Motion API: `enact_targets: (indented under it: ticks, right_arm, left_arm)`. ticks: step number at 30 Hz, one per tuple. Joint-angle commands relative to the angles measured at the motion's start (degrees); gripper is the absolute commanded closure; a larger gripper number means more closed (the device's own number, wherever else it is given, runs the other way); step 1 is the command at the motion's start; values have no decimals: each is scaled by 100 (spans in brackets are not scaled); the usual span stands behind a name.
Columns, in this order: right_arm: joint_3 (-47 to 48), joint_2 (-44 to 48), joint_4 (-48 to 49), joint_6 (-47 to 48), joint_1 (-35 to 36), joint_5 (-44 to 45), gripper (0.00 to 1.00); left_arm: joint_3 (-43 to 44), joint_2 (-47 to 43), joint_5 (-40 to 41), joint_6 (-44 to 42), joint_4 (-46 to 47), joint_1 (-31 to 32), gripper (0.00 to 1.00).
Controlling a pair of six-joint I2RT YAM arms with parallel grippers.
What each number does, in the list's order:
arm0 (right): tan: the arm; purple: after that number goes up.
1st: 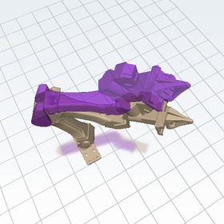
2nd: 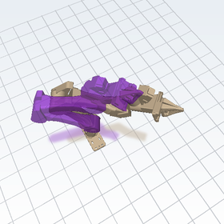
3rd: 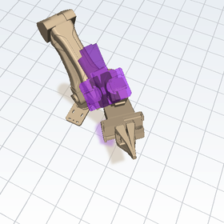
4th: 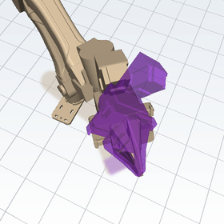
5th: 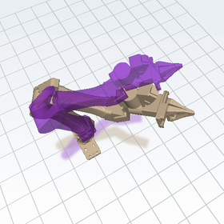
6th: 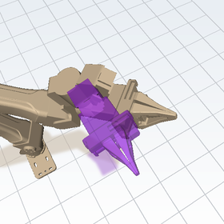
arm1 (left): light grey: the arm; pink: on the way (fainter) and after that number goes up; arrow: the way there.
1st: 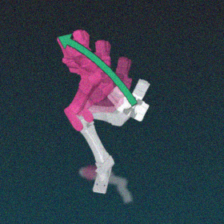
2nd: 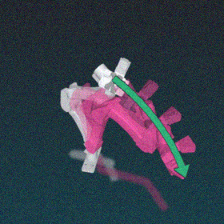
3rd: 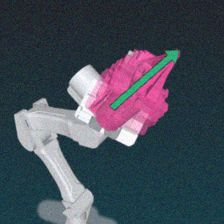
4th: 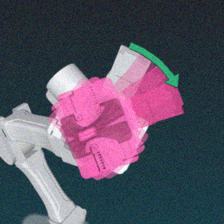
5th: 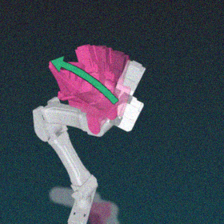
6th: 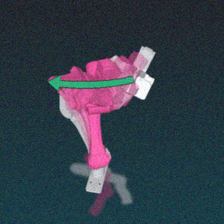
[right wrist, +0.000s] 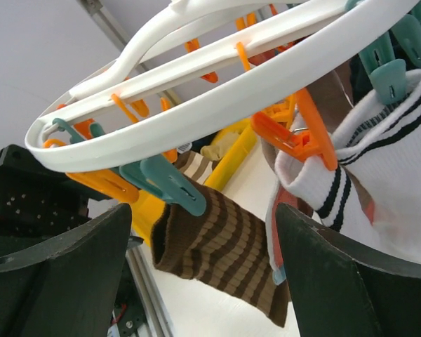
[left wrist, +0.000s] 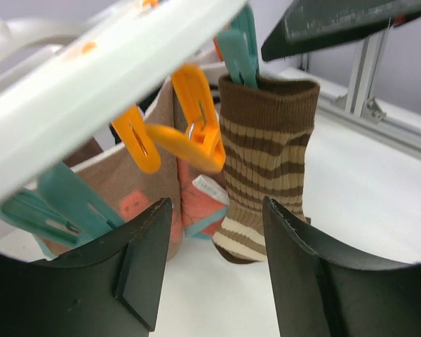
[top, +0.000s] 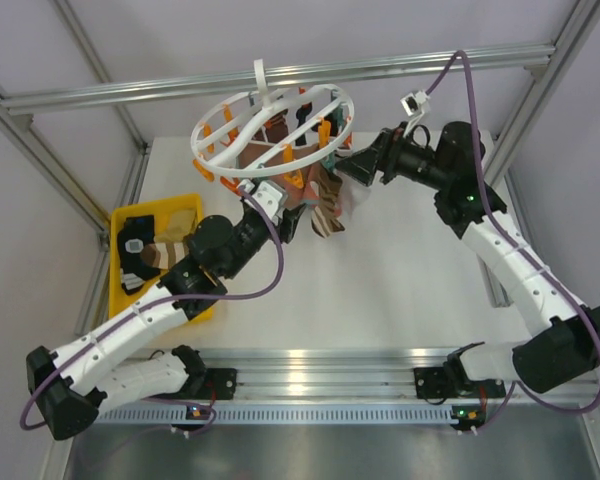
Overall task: Clip the socks to the hanger
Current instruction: Clamp the sock onto the hanger, then open the clamp at the hanger.
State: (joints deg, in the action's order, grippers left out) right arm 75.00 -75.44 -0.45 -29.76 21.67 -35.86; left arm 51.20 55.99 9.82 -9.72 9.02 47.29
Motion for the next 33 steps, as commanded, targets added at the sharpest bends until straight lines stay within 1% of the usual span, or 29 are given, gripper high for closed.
enact_targets:
  ticks: [1, 3, 8, 10, 12, 16, 18, 20, 23, 25, 29, 33]
  right_arm:
    - [103, 372, 265, 75, -84, -448, 18]
    - [50, 556, 265, 93, -84, -527, 18]
    - [-56, 829, 344, 84, -40, -659, 18]
    - [-30, 855, 370, 84, 30, -677, 19]
    - [-3, 847, 396, 93, 91, -677, 20]
    - [67, 812, 397, 277, 284, -703, 22]
    - [58, 794, 396, 374, 390, -686, 23]
    - [41, 768, 388, 497, 469, -660, 25]
    - [41, 724, 396, 611, 619, -589, 27]
    - [111, 680, 257, 760, 724, -449, 29]
    - [217, 680, 115, 1024, 839, -326, 30]
    - [112, 715, 185, 1147, 883, -221, 30]
  left_arm:
    - [22, -53, -200, 14, 1189, -18, 40]
    - [-92, -35, -288, -126, 1479, -18, 40]
    - [-163, 0, -384, -189, 1761, -18, 42]
    - [-180, 9, -507, -206, 1849, -27, 45]
    - [-224, 17, -543, -259, 1911, -18, 52]
    - [-347, 26, -709, -391, 2139, -27, 58]
    - [-426, 35, -789, -487, 2306, -18, 58]
    - [-497, 61, -737, -523, 2446, -18, 51]
    - [-558, 132, -675, -566, 2552, -18, 48]
    - [-611, 193, -622, -628, 2780, -18, 46]
    - [-646, 325, -552, -628, 3026, -35, 44]
    - [-734, 448, -648, -646, 3448, -79, 47]
